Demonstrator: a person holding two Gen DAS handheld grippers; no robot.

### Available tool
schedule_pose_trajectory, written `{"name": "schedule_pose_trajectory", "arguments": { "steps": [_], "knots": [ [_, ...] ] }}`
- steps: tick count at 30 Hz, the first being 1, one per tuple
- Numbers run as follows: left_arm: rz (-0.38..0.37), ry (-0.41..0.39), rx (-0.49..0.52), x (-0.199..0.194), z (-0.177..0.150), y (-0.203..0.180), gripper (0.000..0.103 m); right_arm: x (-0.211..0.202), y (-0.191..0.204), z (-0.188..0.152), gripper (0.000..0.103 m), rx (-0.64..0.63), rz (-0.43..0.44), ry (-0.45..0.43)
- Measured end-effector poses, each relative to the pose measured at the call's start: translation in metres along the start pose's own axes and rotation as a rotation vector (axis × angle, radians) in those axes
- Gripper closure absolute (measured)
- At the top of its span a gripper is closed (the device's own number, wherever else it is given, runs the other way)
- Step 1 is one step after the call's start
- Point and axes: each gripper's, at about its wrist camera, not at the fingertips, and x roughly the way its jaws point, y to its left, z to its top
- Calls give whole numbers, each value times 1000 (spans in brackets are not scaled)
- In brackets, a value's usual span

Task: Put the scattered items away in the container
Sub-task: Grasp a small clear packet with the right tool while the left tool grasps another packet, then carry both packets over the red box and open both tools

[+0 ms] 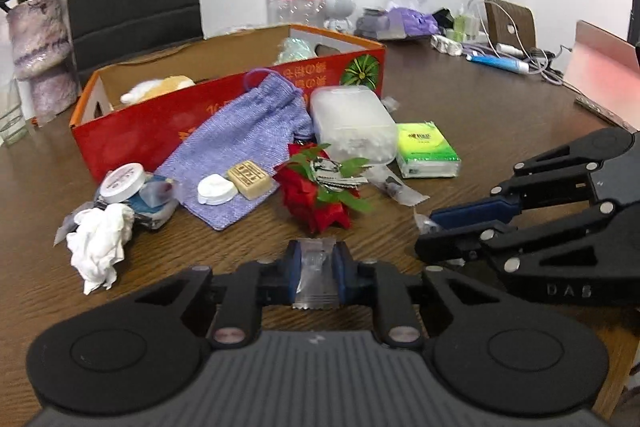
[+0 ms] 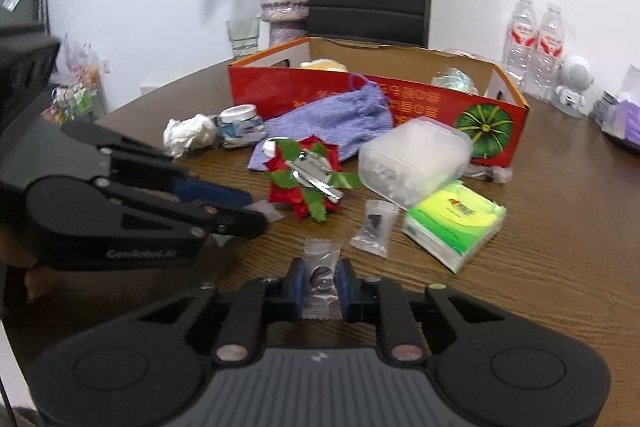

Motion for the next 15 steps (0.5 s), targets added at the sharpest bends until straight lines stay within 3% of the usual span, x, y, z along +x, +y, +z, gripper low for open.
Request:
{"name": "schedule_pose_trajectory", "arguments": {
  "steps": [7, 11, 15],
  "knots": [
    [29, -119, -33, -42, 11, 8, 86, -19, -9, 14, 87, 23, -3, -89],
    [78, -226, -29, -60, 42, 21, 85, -31, -24, 44, 87, 26, -29, -177],
    [116, -303, -89, -54, 82, 47, 85, -29, -43, 86, 87, 39, -71, -266]
  ]
}}
